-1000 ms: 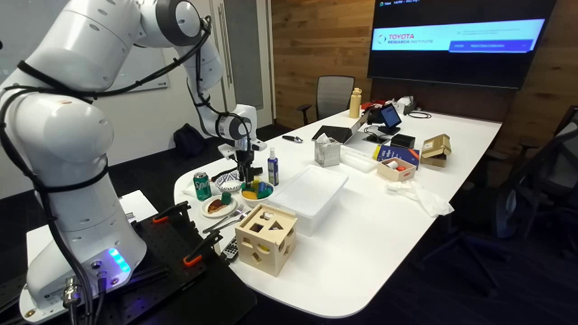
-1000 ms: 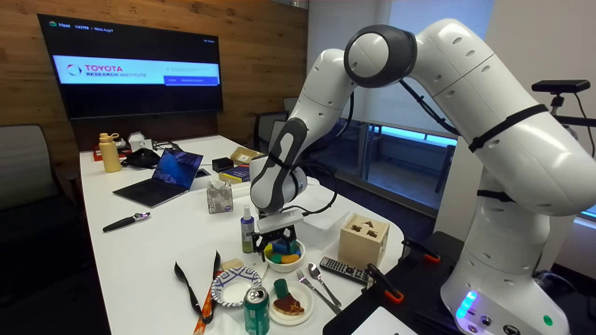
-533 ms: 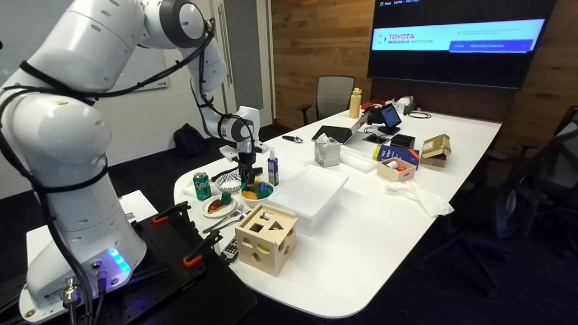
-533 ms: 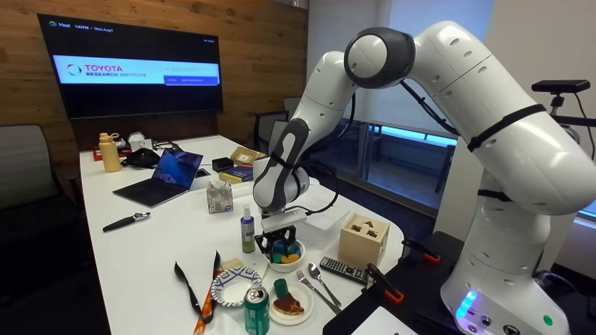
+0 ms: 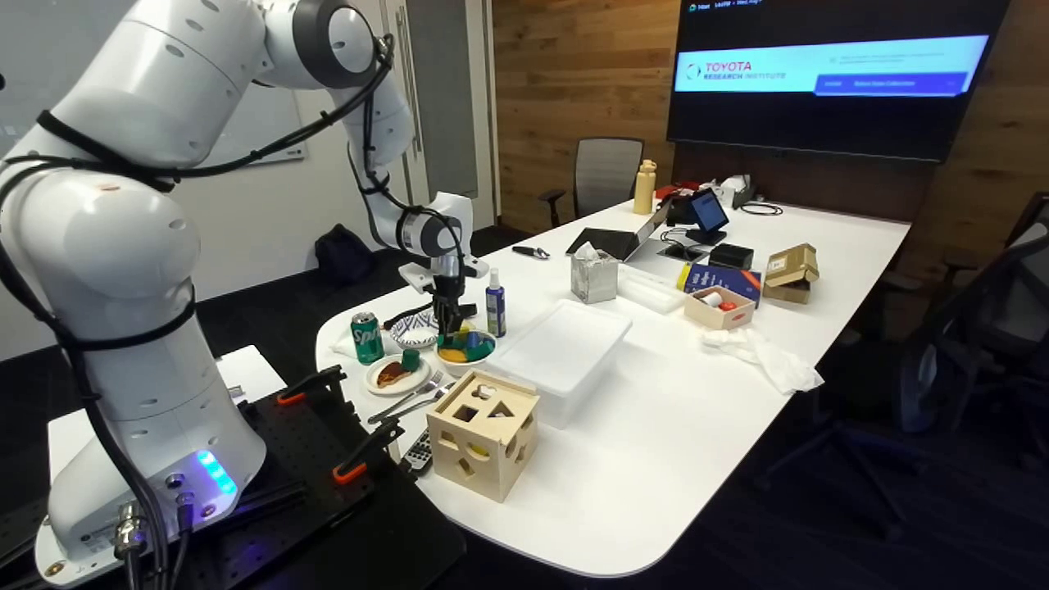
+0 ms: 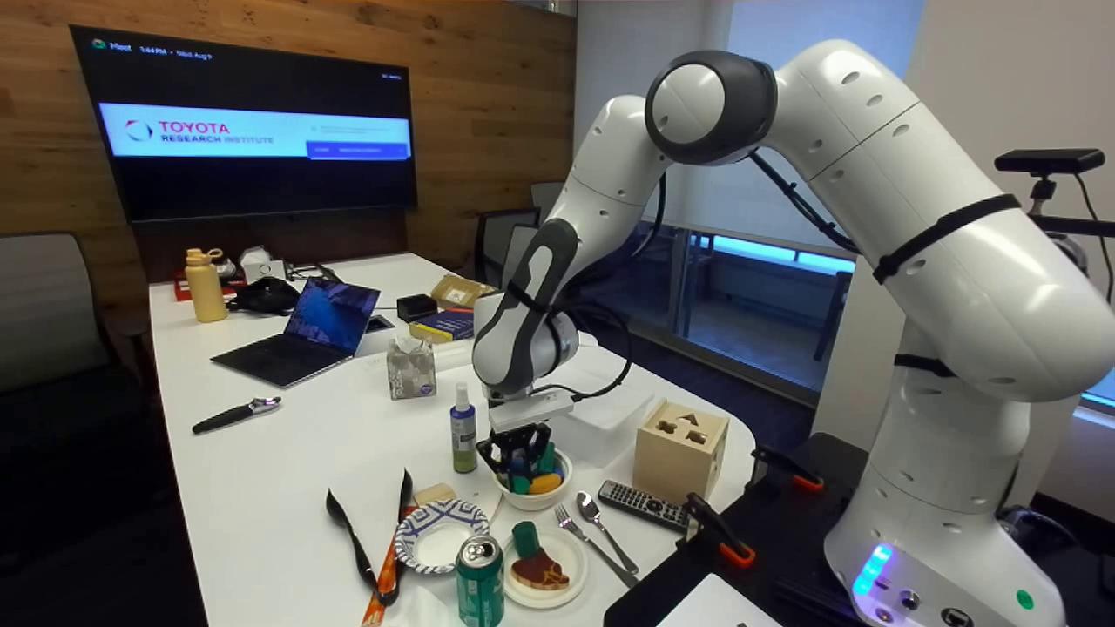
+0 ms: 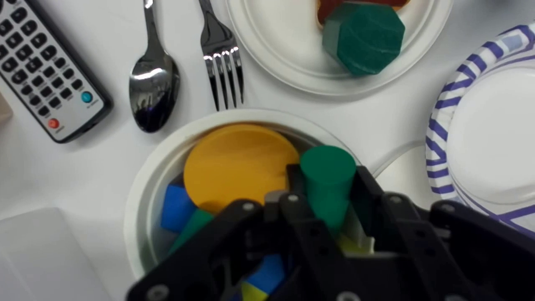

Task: Put the green object on the plate

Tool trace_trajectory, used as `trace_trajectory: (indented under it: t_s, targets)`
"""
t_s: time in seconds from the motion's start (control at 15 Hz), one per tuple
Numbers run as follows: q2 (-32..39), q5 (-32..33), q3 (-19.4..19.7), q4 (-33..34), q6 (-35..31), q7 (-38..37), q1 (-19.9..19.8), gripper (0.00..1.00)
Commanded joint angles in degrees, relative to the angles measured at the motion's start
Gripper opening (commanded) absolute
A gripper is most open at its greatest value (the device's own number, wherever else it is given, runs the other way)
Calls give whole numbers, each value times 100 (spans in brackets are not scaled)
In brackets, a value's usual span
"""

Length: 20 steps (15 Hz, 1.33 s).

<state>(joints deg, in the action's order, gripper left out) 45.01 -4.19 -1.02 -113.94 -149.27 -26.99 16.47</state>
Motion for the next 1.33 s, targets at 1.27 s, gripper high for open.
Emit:
trace_trajectory:
  t_s: [1.27]
  targets:
    - [-1436, -2011, -1024, -798, 3137, 2346, -1477, 8]
